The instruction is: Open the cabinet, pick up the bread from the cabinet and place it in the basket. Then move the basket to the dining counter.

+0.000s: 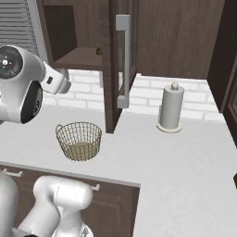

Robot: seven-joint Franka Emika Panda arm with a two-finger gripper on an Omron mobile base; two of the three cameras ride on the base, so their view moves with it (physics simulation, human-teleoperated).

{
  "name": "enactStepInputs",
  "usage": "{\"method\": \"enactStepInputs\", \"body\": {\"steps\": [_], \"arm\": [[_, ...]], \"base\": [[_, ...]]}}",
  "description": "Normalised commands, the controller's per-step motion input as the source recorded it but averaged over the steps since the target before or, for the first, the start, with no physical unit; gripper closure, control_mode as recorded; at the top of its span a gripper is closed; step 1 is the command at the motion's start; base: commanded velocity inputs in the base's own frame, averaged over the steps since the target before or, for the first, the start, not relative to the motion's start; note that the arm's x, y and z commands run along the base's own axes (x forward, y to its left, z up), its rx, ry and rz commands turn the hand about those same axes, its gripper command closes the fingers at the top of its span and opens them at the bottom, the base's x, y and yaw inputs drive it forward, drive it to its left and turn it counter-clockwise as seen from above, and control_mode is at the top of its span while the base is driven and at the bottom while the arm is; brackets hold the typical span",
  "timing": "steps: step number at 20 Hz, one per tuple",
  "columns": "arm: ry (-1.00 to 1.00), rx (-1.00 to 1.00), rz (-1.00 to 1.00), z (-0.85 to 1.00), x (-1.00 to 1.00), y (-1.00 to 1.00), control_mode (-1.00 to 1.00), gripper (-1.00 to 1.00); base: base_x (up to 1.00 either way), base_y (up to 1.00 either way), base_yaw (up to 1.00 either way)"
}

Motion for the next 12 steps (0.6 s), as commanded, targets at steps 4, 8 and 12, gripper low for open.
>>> {"method": "enactStepInputs", "body": {"steps": [4,8,12], "arm": [[-0.02,-0.13,0.04,0.23,0.16,-0.02,-1.00,-1.00],[0.00,-0.17,0.01,0.23,0.14,0.00,-1.00,-1.00],[0.01,-0.11,0.00,0.13,0.13,-0.19,-1.00,-1.00]], "base": [[0.00,0.00,0.00],[0.00,0.00,0.00],[0.00,0.00,0.00]]}}
